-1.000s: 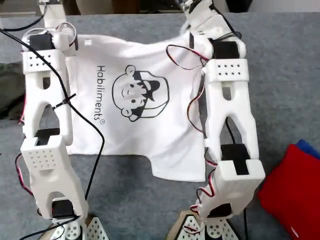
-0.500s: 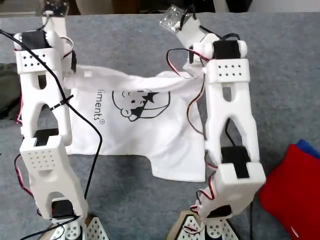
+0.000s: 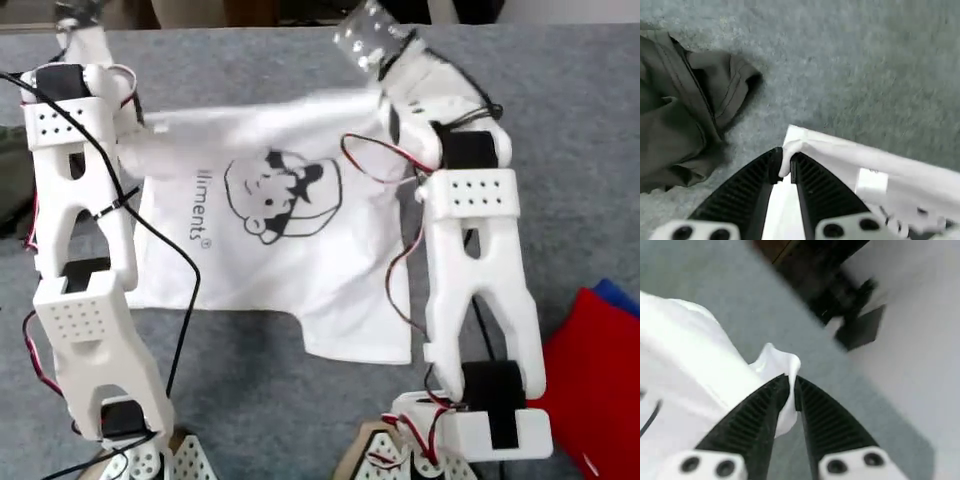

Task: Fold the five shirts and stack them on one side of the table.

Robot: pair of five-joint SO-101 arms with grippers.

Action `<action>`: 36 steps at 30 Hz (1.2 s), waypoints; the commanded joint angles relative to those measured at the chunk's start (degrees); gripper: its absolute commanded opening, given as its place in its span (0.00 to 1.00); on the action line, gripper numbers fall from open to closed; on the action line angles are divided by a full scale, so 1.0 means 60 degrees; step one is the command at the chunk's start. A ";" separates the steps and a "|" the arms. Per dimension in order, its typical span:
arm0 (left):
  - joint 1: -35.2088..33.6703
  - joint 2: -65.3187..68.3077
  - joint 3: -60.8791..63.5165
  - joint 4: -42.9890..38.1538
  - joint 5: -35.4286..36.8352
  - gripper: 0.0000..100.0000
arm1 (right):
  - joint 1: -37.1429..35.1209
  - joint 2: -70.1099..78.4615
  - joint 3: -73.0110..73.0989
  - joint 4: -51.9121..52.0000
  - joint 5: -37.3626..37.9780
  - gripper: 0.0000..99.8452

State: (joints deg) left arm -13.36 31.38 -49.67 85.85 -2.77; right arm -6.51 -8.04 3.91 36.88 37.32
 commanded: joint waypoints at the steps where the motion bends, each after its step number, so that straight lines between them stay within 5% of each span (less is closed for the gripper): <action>1: -0.0117 -0.0198 -0.0220 -0.0469 0.0806 0.02 | 0.0183 -0.0183 -0.0007 -0.2212 -0.0205 0.00; 5: -0.0117 -0.0198 -0.0821 0.0059 0.1055 0.02 | 0.0110 -0.0242 -0.0271 -0.2623 -0.0176 0.00; 12: -0.0103 -0.0110 -0.0952 0.0278 0.1011 0.02 | 0.0154 0.0168 -0.0403 -0.0747 -0.0147 0.00; 19: 0.0278 -0.0095 -0.0689 0.2154 -0.0996 0.02 | 0.0242 0.0916 -0.0359 0.2828 0.0132 0.00; 26: 0.0630 -0.0198 0.3077 0.2462 -0.2696 0.02 | 0.0066 0.1165 0.1927 0.3722 0.0147 0.00; 36: 0.0059 -0.1473 0.7853 -0.0044 -0.3194 0.02 | 0.0564 -0.0813 0.5326 0.3590 0.0952 0.00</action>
State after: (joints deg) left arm -12.84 28.57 -9.14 89.10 -20.26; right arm -5.36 -6.99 32.22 58.86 41.19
